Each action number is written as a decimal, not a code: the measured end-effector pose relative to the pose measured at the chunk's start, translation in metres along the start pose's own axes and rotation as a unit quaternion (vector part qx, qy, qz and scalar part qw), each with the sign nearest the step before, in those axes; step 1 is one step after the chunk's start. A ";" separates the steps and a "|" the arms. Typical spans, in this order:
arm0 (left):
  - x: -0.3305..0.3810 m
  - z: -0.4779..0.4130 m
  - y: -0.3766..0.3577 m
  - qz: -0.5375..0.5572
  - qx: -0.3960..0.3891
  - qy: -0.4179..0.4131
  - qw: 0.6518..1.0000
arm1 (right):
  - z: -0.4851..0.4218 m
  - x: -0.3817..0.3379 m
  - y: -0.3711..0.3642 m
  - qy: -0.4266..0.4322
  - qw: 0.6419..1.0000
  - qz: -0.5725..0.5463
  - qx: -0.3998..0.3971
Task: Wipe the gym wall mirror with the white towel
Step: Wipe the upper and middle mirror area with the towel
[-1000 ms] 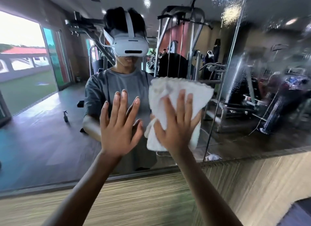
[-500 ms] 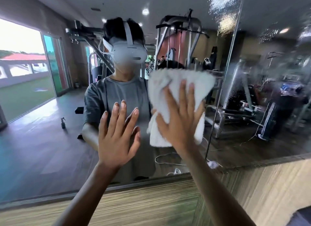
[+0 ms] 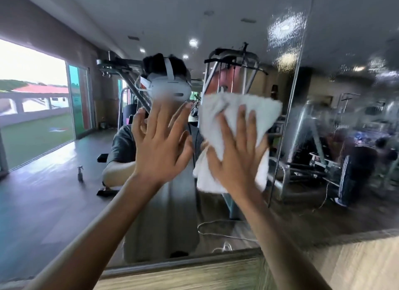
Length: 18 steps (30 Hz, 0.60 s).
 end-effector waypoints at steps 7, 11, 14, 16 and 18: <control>0.003 -0.001 -0.009 -0.052 0.000 -0.020 0.998 | 0.034 0.053 -0.008 -0.016 1.000 -0.003 -0.012; 0.003 -0.002 -0.006 -0.044 -0.004 -0.019 0.999 | -0.038 0.036 0.002 -0.140 0.988 -0.029 0.054; 0.001 -0.001 -0.004 -0.030 -0.009 -0.021 0.999 | -0.039 0.002 0.002 -0.062 0.997 -0.016 0.042; -0.001 -0.001 -0.002 -0.019 -0.010 -0.023 0.999 | -0.007 -0.009 -0.001 0.062 0.998 -0.004 0.006; -0.003 -0.001 0.000 -0.002 -0.013 -0.024 1.000 | 0.028 0.003 -0.005 0.138 0.990 0.006 -0.025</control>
Point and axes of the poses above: each hand's wrist, its own z-axis away from the middle knuckle, its own y-axis out of the back of the hand, x = y × z, the point moved 3 cm from there along -z, towards the middle knuckle, and after that the axes turned 2 degrees about -y, right-handed, at the moved point
